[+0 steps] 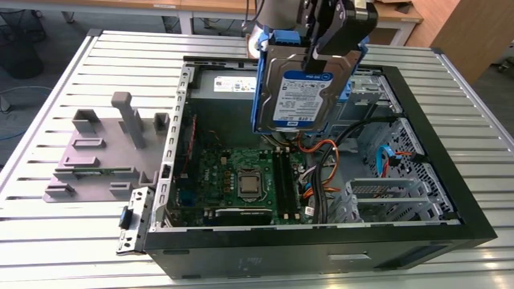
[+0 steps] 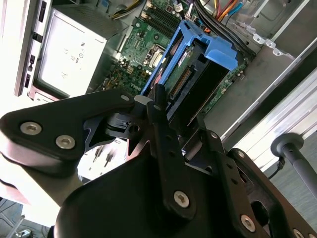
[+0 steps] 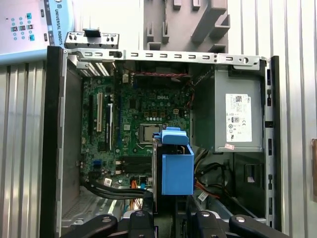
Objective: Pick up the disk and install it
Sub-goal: 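Pick up the disk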
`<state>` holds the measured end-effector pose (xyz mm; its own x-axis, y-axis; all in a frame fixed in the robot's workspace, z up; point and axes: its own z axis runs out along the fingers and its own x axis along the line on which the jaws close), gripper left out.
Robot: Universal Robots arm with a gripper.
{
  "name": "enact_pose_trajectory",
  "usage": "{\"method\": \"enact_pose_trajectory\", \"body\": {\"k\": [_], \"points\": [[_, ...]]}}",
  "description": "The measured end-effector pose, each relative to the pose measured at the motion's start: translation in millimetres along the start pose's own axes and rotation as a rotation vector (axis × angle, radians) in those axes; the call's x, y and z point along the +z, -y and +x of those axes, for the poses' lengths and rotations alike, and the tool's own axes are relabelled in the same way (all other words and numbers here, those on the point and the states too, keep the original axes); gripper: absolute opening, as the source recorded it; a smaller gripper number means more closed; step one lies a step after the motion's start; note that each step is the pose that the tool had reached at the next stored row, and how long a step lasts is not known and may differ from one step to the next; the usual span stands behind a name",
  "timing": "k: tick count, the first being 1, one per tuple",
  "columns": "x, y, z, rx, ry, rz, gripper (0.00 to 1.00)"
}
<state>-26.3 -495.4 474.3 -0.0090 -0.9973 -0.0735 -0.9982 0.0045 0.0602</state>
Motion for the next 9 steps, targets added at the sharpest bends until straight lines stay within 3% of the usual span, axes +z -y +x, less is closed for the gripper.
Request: {"method": "enact_pose_trajectory", "body": {"k": [9], "points": [[-1.2, 1.6, 15.5, 0.0, 0.0001, 0.0001, 0.35]]}}
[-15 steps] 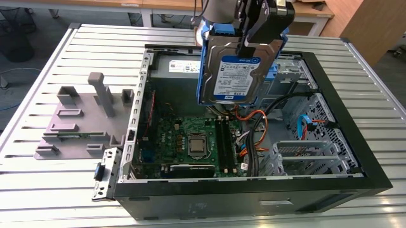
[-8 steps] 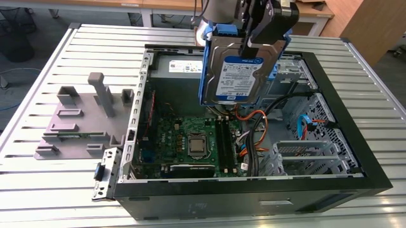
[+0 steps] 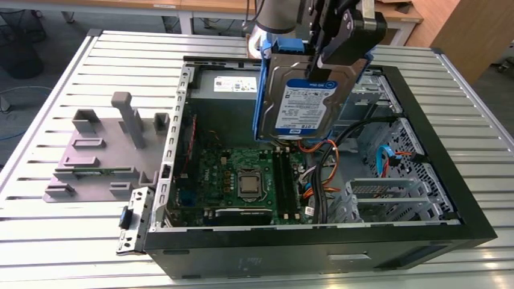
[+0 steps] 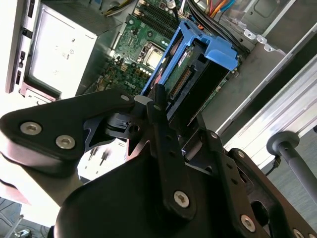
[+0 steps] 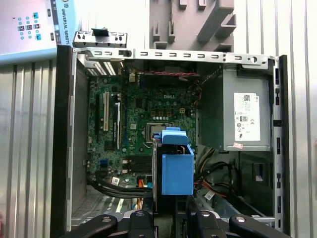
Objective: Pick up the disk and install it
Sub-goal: 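Pick up the disk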
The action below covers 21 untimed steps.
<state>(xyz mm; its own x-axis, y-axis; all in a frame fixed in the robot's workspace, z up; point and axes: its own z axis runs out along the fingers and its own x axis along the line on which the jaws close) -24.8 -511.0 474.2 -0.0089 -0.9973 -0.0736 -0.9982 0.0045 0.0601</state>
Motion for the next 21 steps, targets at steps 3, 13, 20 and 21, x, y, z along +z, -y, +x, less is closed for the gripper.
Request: {"method": "enact_pose_trajectory", "body": {"k": [3, 13, 20, 21], "points": [[-0.3, 0.1, 5.1, 0.0, 0.0001, 0.0, 0.35], [-1.4, 0.3, 19.8, 0.0, 0.0001, 0.0, 0.35], [-1.9, 0.2, 26.2, 0.0, 0.0001, 0.0, 0.35], [-1.9, 0.2, 26.2, 0.0, 0.0001, 0.0001, 0.35]]}}
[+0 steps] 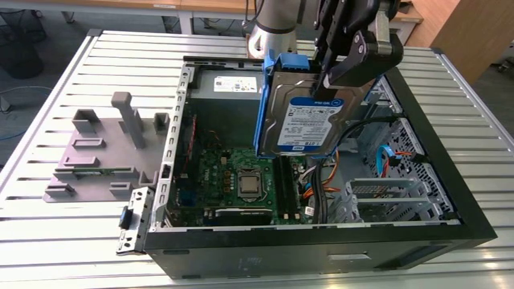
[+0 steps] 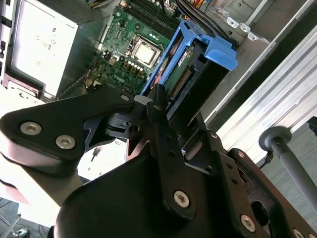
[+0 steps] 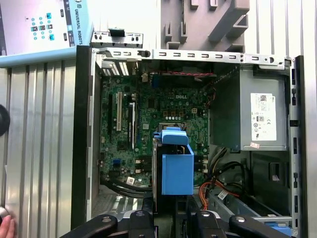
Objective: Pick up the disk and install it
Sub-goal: 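Pick up the disk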
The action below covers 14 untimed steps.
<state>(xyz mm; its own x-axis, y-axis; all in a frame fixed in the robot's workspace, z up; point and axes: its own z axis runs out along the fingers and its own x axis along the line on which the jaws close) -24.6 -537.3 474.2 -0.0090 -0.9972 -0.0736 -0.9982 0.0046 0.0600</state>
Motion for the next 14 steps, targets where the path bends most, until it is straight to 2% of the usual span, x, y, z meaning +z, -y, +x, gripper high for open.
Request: {"method": "enact_pose_trajectory", "body": {"k": [14], "points": [[-2.0, -0.1, -0.1, 0.0, -0.0001, 0.0, 0.35]]}}
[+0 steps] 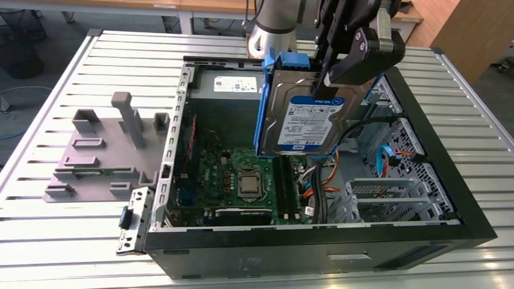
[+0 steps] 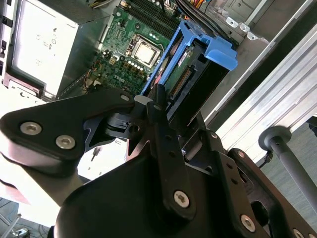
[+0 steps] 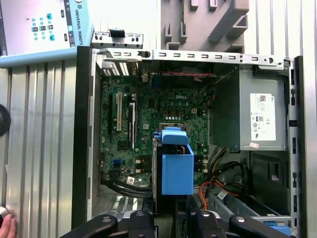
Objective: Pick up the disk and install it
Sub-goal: 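Pick up the disk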
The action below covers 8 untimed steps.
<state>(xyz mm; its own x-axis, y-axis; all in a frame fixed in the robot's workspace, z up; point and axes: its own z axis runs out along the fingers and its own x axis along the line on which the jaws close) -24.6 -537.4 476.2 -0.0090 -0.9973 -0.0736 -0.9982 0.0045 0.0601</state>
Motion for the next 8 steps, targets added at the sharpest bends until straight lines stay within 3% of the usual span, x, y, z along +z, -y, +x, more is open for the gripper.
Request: {"method": "enact_pose_trajectory", "body": {"k": [8], "points": [[-0.1, 0.0, 1.4, 0.0, 0.0, 0.0, 0.35]]}}
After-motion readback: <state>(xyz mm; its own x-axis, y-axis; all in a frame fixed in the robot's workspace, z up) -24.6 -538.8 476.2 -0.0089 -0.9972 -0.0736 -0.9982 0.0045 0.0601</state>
